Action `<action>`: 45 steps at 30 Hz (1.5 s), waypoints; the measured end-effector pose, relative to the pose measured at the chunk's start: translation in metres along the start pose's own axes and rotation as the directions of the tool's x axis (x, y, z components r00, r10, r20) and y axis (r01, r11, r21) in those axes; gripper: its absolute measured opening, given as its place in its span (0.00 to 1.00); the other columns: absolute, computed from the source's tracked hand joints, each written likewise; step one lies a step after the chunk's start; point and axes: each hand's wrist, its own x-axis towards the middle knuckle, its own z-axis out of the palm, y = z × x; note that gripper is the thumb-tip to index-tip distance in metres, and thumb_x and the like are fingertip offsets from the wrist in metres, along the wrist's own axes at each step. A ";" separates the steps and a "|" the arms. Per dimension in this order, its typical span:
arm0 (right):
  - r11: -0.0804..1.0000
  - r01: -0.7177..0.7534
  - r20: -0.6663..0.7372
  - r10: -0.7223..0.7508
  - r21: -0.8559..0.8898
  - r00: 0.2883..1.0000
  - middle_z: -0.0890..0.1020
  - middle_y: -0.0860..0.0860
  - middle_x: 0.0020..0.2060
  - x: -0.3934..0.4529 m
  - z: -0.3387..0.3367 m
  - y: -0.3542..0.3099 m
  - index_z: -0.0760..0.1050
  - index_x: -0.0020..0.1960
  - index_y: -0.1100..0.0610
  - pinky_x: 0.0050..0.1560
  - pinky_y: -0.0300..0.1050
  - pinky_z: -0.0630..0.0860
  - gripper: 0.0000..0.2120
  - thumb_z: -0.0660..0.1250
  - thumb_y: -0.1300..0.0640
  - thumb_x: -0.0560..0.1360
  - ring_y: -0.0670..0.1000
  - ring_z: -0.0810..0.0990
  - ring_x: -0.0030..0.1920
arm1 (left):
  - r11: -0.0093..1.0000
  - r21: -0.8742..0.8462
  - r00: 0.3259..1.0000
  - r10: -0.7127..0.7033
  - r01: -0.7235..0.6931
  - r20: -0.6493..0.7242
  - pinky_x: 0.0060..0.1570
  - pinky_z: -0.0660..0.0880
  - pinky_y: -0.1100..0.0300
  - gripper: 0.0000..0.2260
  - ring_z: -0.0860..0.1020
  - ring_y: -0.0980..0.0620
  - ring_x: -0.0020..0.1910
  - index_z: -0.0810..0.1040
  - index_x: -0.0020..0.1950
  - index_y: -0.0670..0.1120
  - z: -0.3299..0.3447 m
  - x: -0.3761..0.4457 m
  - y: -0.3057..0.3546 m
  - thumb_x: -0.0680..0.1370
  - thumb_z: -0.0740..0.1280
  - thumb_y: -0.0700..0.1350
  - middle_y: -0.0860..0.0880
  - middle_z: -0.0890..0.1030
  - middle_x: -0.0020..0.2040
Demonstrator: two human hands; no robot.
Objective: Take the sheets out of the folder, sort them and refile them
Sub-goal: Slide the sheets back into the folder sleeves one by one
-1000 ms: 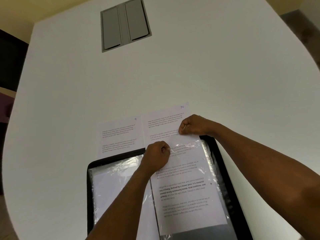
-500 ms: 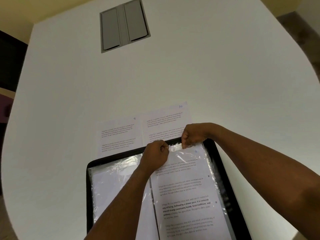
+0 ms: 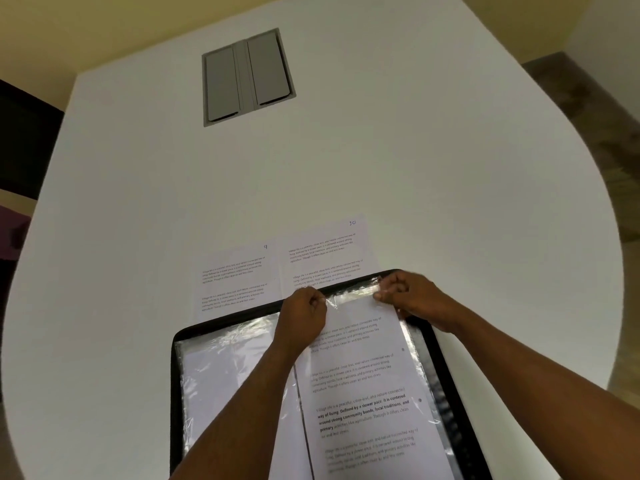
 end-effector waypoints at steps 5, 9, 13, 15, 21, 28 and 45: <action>0.981 -0.055 0.062 0.068 -0.188 0.996 0.81 0.53 0.35 -0.025 0.010 0.022 0.78 0.46 0.61 0.34 0.42 0.77 0.13 0.75 0.52 0.72 0.53 0.84 0.38 | 0.999 -0.041 0.999 -0.017 0.019 0.044 0.60 0.66 0.68 0.20 0.72 0.53 0.65 0.70 0.70 0.45 0.001 -0.018 0.004 0.78 0.66 0.43 0.52 0.75 0.63; 0.979 -0.086 0.004 0.088 -0.184 0.996 0.83 0.57 0.39 -0.042 0.023 0.030 0.77 0.44 0.61 0.30 0.41 0.76 0.12 0.72 0.51 0.75 0.51 0.82 0.33 | 0.998 0.062 0.999 0.009 -0.011 0.035 0.71 0.55 0.62 0.34 0.56 0.52 0.76 0.52 0.79 0.46 0.008 -0.046 0.009 0.78 0.66 0.47 0.51 0.58 0.77; 0.987 -0.100 -0.031 0.097 -0.123 0.995 0.85 0.51 0.41 -0.064 0.039 0.033 0.78 0.46 0.55 0.34 0.39 0.79 0.06 0.69 0.53 0.78 0.46 0.85 0.36 | 0.982 0.185 0.996 0.004 -0.021 0.093 0.72 0.58 0.54 0.30 0.53 0.52 0.77 0.55 0.78 0.50 0.020 -0.079 0.008 0.79 0.64 0.52 0.51 0.53 0.79; 0.984 -0.095 -0.049 0.088 -0.150 0.995 0.85 0.51 0.45 -0.072 0.046 0.039 0.79 0.51 0.56 0.41 0.43 0.82 0.07 0.69 0.52 0.77 0.48 0.85 0.42 | 0.983 0.185 0.990 -0.003 -0.023 0.143 0.72 0.59 0.56 0.26 0.57 0.52 0.75 0.61 0.75 0.51 0.025 -0.098 0.006 0.79 0.63 0.53 0.51 0.57 0.78; 0.988 -0.021 -0.103 0.005 -0.150 0.995 0.83 0.46 0.43 -0.098 0.070 0.031 0.79 0.51 0.54 0.38 0.34 0.78 0.05 0.68 0.53 0.78 0.45 0.83 0.42 | 0.999 0.030 0.985 0.026 -0.031 0.171 0.51 0.65 0.77 0.19 0.71 0.64 0.56 0.71 0.67 0.54 0.026 -0.141 0.017 0.78 0.64 0.58 0.56 0.73 0.65; 0.997 0.036 -0.056 -0.032 0.069 0.998 0.86 0.53 0.43 -0.121 0.115 -0.013 0.80 0.49 0.57 0.44 0.47 0.83 0.13 0.67 0.47 0.78 0.51 0.86 0.43 | 0.969 -0.225 0.990 -0.081 0.106 0.118 0.46 0.73 0.70 0.26 0.77 0.59 0.53 0.70 0.69 0.54 -0.010 -0.163 0.038 0.74 0.66 0.63 0.57 0.75 0.63; 0.707 0.264 0.172 -0.201 -0.656 0.964 0.73 0.46 0.69 -0.106 0.230 0.010 0.71 0.70 0.51 0.64 0.38 0.66 0.25 0.66 0.42 0.77 0.47 0.72 0.68 | 0.799 -0.438 0.837 -0.522 0.413 -0.162 0.39 0.75 0.63 0.09 0.80 0.51 0.44 0.81 0.54 0.45 -0.130 -0.202 -0.106 0.77 0.65 0.39 0.48 0.83 0.49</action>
